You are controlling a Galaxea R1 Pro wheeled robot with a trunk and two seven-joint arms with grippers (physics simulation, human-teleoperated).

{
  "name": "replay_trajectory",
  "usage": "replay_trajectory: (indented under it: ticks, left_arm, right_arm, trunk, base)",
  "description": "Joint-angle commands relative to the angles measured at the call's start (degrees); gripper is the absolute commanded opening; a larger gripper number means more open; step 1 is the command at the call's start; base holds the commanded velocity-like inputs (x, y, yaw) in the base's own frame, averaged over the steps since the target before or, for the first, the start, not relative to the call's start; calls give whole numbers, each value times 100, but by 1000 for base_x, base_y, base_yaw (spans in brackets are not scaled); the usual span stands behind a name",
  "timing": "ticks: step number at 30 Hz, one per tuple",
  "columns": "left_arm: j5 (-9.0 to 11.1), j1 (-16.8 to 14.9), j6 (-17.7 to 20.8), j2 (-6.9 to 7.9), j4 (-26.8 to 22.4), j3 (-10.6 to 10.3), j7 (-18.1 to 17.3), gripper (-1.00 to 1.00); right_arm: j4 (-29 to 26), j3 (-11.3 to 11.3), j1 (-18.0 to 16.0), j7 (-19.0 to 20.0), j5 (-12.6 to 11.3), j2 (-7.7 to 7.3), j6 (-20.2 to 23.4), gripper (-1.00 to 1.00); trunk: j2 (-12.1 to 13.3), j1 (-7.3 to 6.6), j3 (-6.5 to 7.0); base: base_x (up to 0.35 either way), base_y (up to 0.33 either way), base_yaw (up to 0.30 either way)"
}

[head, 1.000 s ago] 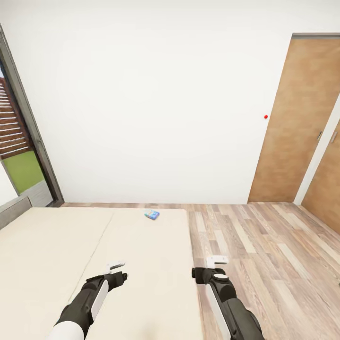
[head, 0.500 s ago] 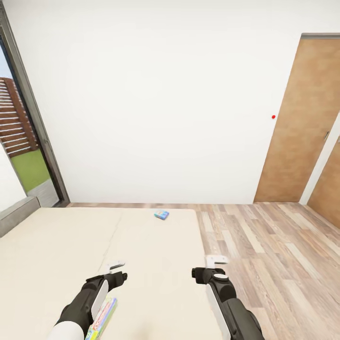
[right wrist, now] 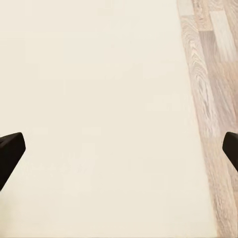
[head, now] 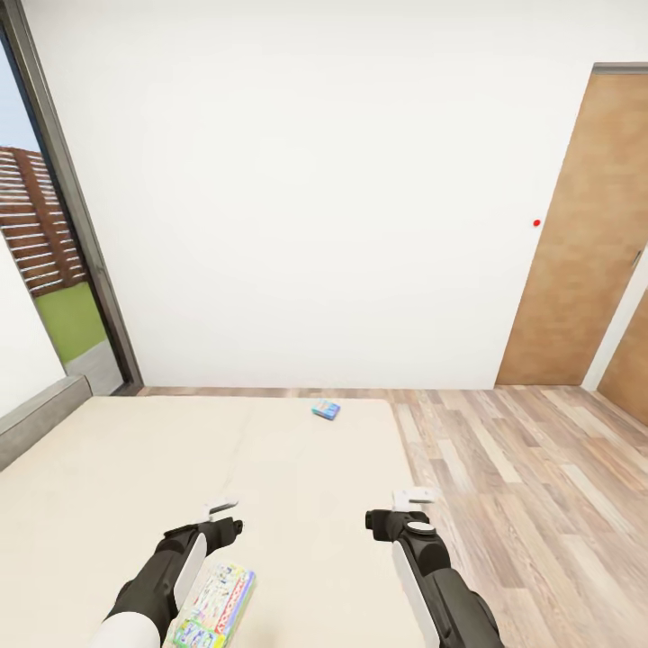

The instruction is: Put all the toys in the child's room - the three board games (two on the bed and one on the table), the two jigsaw puzzles on the table, and the tennis ball on the table - inside the toy box on the table in the child's room.

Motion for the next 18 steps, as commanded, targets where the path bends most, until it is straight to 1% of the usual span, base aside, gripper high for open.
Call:
replay_trajectory:
  ticks: [1, 3, 6, 12, 18]
  left_arm:
    - [33, -4, 31, -4, -10, 14, 19, 100]
    - [34, -4, 31, -4, -8, 15, 19, 100]
    - [36, -2, 27, -4, -8, 14, 19, 100]
    - [33, -2, 28, -4, -10, 13, 24, 100]
    - [33, -1, 25, -4, -8, 13, 24, 100]
  right_arm:
    - [-7, 8, -5, -50, -50, 0, 21, 100]
    - [-7, 8, -5, -50, -50, 0, 19, 100]
    - [-7, 8, -5, -50, -50, 0, 20, 100]
    - [-7, 8, -5, -50, -50, 0, 20, 100]
    - [-7, 8, -5, -50, -50, 0, 21, 100]
  trunk:
    - [-12, 5, -12]
    - [-12, 5, -12]
    - [-12, 5, -12]
    - [-12, 5, -12]
    - [-12, 5, -12]
  base:
    - [63, 253, 0]
    - [45, 195, 0]
    - [21, 90, 0]
    - [21, 25, 0]
    - [111, 56, 0]
